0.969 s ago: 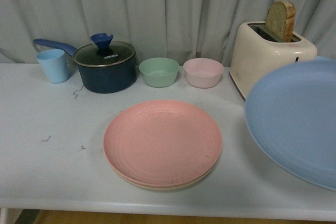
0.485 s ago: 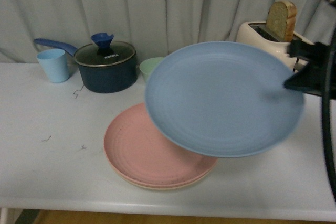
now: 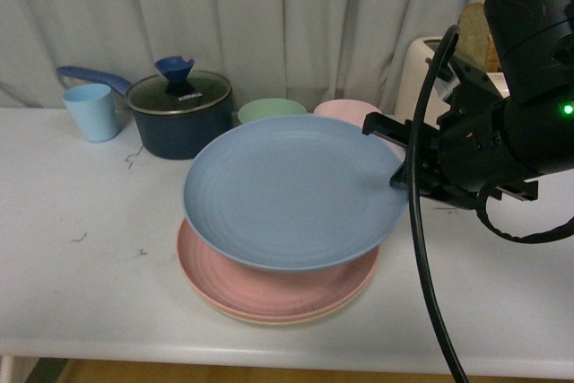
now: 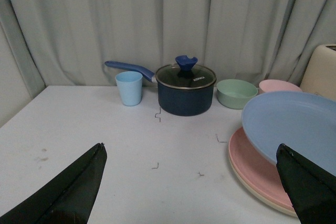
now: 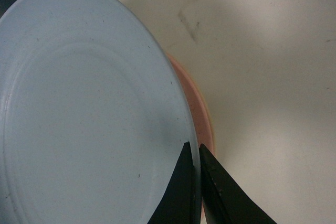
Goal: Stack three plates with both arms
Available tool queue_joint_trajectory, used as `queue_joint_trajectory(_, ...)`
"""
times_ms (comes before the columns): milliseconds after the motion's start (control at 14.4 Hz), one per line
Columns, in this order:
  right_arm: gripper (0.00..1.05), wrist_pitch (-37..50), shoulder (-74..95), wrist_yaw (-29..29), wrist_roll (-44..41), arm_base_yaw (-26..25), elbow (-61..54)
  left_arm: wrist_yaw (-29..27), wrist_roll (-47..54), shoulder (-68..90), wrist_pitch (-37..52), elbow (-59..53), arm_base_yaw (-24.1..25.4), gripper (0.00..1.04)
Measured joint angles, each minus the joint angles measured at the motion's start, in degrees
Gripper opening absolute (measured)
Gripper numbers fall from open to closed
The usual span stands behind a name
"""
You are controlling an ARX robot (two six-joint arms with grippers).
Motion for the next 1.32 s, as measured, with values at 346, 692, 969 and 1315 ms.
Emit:
queue_joint_trajectory(346,0.03,0.66,3.61,1.31,0.02,1.09,-0.02,0.00,0.00,0.00,0.00,0.00,0.00,0.98)
queue_joint_trajectory(692,0.44,0.57,3.82,-1.86,1.31,0.77,-1.25,0.00,0.00,0.00,0.02,0.00,0.00,0.98)
queue_joint_trajectory(969,0.91,0.87,-5.07,-3.65,1.40,-1.70,-4.11,0.00,0.00,0.00,0.02,0.00,0.00,0.98)
queue_joint_trajectory(1315,0.52,63.95,-9.86,21.62,-23.23,-4.37,-34.18,-0.07,0.00,0.00,-0.02,0.00,0.15,0.98)
